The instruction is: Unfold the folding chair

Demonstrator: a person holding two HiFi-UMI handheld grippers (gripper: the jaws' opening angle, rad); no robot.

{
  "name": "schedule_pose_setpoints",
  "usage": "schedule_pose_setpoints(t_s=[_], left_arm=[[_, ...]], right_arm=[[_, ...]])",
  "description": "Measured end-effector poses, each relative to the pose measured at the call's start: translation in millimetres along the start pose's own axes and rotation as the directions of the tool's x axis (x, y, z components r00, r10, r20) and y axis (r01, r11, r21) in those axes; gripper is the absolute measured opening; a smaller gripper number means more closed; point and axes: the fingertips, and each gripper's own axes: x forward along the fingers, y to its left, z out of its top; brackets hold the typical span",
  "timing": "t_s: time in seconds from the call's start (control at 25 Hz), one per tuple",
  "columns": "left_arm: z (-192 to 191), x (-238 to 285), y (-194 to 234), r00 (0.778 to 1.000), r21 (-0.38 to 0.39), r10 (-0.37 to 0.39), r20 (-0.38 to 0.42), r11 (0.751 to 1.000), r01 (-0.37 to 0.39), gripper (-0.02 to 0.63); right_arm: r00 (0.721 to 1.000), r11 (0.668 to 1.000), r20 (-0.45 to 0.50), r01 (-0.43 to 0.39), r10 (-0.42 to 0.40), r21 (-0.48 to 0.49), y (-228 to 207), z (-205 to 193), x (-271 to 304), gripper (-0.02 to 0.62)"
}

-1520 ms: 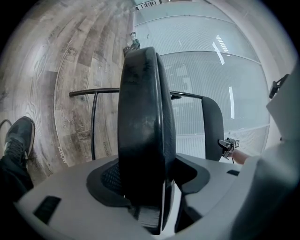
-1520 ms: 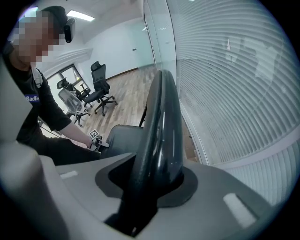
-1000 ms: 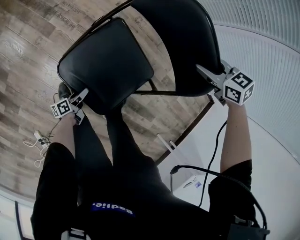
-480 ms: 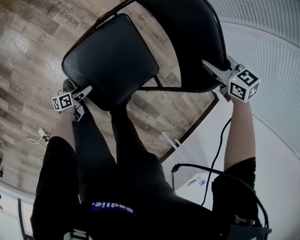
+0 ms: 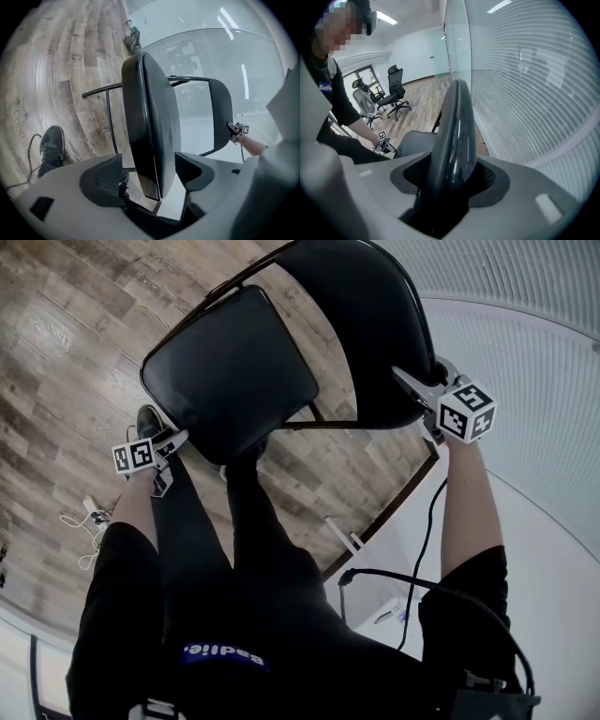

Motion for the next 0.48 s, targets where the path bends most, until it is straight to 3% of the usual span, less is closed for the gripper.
schedule_pose_setpoints(t_s=[0.28, 0.48], left_arm=[[-9.2, -30.5, -47.9, 0.999, -0.015, 0.001, 0.048, 1.000, 0.000, 0.333], [-16.8, -38.9, -92.3, 1.000, 0.045, -0.015, 0.010, 0.999, 0.015, 0.333]], right_arm=[[0.992, 0.992, 0.025, 0.127, -0.126, -0.028, -5.2, -5.4, -11.5, 0.224], [0.975, 0.975, 0.044, 0.220, -0.219, -0.026, -10.1, -11.6, -36.3, 0.252]])
